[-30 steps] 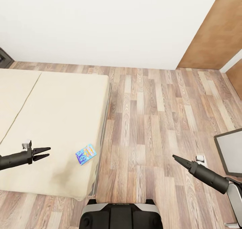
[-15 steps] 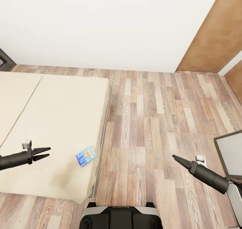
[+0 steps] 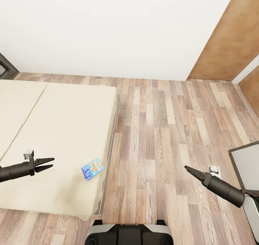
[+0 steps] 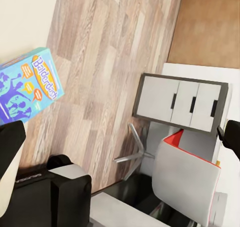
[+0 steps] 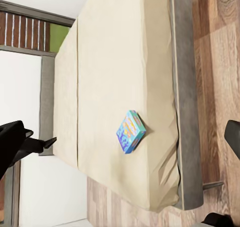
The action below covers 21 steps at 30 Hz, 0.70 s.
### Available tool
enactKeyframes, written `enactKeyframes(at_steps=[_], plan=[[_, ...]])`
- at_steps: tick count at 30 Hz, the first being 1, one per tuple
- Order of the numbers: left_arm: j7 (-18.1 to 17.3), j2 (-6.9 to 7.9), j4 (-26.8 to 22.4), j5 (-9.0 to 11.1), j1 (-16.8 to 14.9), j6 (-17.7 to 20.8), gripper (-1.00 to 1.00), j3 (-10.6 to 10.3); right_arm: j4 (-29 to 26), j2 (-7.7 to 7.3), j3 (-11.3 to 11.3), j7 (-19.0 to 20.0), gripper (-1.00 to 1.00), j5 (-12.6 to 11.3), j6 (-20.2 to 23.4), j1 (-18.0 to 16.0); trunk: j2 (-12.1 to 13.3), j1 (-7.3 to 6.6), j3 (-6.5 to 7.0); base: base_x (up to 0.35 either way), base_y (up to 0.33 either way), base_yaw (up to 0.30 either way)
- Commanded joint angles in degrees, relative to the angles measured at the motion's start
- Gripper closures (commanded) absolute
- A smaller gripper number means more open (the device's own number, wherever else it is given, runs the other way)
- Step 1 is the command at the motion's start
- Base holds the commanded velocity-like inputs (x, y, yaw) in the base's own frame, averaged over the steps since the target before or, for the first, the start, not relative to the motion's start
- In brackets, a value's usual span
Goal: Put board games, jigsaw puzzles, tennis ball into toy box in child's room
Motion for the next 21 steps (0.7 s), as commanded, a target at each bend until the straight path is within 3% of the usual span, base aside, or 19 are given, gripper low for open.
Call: enactKeyframes(at_steps=[1, 21], plan=[[-0.23, 0.0, 0.01, -0.08, -0.03, 0.57, -1.0, 0.06, 0.0, 0.0, -0.03, 0.08, -1.0, -0.05, 0.27, -0.03, -0.08, 0.03, 0.03, 0.0, 0.0, 0.0], [-0.26, -0.07, 0.01, -0.08, -0.03, 0.5, -1.0, 0.1, -0.02, 0.0, -0.04, 0.1, -1.0, -0.08, 0.27, -0.03, -0.08, 0.03, 1.93, 0.0, 0.0, 0.0]])
